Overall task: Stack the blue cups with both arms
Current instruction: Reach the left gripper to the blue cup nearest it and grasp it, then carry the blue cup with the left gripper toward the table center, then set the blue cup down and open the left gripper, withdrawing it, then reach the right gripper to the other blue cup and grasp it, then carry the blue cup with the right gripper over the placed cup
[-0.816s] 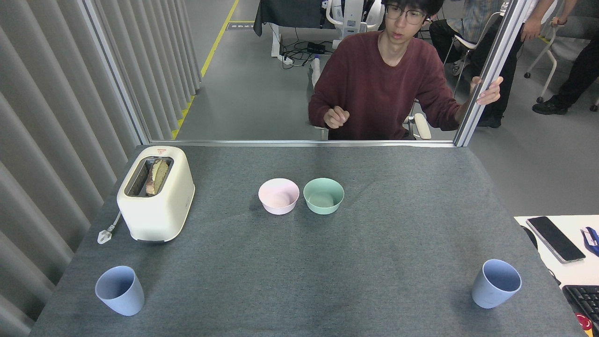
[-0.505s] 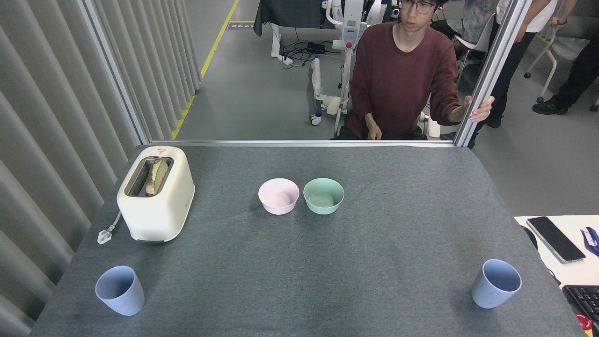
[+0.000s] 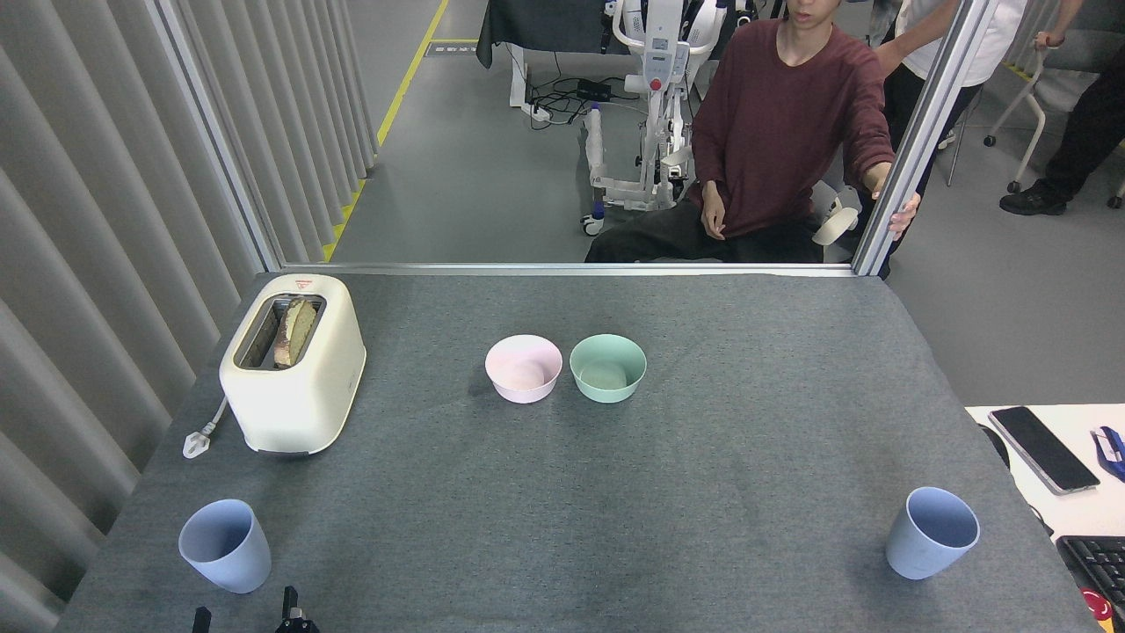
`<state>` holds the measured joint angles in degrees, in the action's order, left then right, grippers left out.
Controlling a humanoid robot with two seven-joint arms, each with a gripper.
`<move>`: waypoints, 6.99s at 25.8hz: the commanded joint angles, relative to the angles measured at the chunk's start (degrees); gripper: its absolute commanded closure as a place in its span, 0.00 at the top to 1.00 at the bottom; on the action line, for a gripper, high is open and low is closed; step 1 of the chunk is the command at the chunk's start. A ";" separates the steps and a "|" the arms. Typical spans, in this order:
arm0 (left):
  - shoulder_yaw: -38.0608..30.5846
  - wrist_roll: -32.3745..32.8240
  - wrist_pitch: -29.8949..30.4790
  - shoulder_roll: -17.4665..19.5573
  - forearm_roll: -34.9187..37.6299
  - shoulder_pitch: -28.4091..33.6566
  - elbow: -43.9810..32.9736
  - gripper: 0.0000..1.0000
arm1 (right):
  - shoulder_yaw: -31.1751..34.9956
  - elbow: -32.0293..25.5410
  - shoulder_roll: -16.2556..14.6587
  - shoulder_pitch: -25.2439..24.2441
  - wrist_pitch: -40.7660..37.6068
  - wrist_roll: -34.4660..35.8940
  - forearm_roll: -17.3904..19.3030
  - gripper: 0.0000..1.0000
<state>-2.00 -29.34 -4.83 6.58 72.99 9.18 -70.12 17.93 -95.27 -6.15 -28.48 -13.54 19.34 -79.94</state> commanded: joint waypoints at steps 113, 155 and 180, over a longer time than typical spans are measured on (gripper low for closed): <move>2.35 -4.59 11.68 5.81 -6.28 -5.40 2.97 1.00 | 2.02 35.59 -10.19 31.73 2.81 -1.50 -1.62 1.00; 2.71 -4.94 11.77 4.75 -5.84 -3.56 2.44 1.00 | -27.69 0.96 7.56 22.06 -9.75 -10.11 -16.04 0.53; 2.62 -4.94 11.95 5.28 -5.93 -3.73 3.06 1.00 | -30.50 3.78 8.09 23.29 -9.58 -10.11 -17.53 0.54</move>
<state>0.61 -34.28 7.14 11.91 67.08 5.45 -67.11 -12.59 -91.49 2.02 -4.94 -23.20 9.19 -97.45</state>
